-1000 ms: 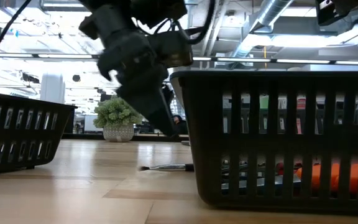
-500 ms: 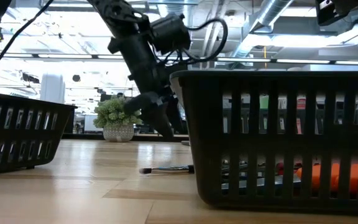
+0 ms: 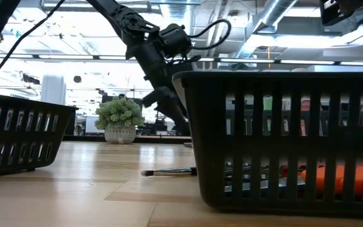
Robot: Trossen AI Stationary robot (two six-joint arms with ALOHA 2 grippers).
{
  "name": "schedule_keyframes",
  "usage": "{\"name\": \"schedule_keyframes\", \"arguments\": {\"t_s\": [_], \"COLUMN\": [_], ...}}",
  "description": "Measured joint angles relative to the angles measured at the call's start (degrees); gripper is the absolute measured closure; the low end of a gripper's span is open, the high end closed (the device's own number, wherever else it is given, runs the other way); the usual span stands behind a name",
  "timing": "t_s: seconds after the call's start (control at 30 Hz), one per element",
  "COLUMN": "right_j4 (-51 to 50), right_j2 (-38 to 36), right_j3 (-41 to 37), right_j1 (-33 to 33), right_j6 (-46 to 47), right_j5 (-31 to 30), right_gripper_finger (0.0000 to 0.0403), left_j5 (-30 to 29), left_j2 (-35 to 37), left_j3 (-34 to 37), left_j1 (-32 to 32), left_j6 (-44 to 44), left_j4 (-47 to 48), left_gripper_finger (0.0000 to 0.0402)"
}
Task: Pick & Place Paint Supplies
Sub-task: Put the black makeup brush into the left black bin
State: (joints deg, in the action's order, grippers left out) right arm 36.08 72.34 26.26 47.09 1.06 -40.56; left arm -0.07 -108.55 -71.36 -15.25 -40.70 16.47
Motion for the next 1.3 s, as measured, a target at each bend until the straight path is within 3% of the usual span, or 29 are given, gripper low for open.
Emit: {"name": "schedule_keyframes", "arguments": {"t_s": [0.17, 0.37, 0.5, 0.9, 1.3], "right_j4": [0.2, 0.2, 0.0, -0.3, -0.3], "right_j2": [0.0, 0.0, 0.0, 0.0, 0.0], "right_j3": [0.0, 0.0, 0.0, 0.0, 0.0], "right_j1": [0.0, 0.0, 0.0, 0.0, 0.0], "right_j6": [-0.2, -0.2, -0.2, -0.9, -1.0], "right_j5": [0.0, 0.0, 0.0, 0.0, 0.0], "right_gripper_finger": [0.0294, 0.0294, 0.0294, 0.0294, 0.0294], "left_j5": [1.6, -0.6, -0.6, 2.0, 1.9], "left_j2": [-5.2, -12.1, -14.1, -17.0, -17.0], "left_j3": [-5.3, -14.8, -18.0, -19.8, -19.8], "left_j1": [-0.7, -0.4, -1.2, -2.1, -2.3], "left_j6": [-3.5, -7.8, -10.0, -15.9, -12.9], "left_j4": [7.2, 17.2, 18.1, 18.3, 21.4], "left_gripper_finger": [0.0167, 0.0164, 0.0166, 0.0193, 0.0259]}}
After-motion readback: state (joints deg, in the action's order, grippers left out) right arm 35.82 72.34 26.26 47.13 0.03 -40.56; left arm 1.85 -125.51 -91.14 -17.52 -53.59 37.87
